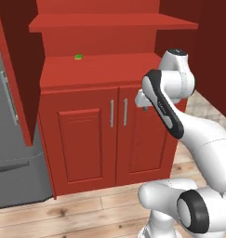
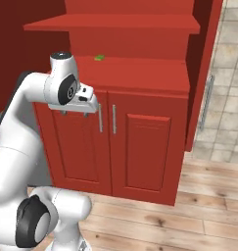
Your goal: Pick the mustard and shaker from the counter and place them in the cabinet.
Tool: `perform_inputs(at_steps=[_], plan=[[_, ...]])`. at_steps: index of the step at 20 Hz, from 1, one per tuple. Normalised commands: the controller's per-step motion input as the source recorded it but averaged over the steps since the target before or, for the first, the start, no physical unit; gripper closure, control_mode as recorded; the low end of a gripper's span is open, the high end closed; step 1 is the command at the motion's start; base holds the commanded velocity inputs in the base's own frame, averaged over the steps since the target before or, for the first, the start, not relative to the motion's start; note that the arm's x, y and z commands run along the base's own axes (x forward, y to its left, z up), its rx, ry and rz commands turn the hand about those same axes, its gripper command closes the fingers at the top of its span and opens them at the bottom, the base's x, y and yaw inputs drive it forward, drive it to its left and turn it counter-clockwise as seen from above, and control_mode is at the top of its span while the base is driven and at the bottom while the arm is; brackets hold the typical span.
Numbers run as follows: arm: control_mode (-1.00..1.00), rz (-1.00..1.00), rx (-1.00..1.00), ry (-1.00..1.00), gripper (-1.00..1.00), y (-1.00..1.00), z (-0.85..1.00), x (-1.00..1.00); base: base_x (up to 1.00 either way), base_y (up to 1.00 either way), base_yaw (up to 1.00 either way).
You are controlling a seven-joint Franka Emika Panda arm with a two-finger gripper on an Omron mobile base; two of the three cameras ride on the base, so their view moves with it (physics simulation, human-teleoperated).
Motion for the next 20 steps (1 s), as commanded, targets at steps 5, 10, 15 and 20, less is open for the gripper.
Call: perform_inputs(at_steps=[5,10,15,20], plan=[[1.00,0.00,0.00,0.00,-1.00,0.00,0.00,0.00,-0.89,0.00,0.00],[1.00,0.00,0.00,0.00,-1.00,0.00,0.00,0.00,-0.91,0.11,0.00],[1.00,0.00,0.00,0.00,-1.00,0.00,0.00,0.00,-0.72,0.53,0.00],[1.00,0.00,0.00,0.00,-1.00,0.00,0.00,0.00,-0.34,0.94,0.00]])
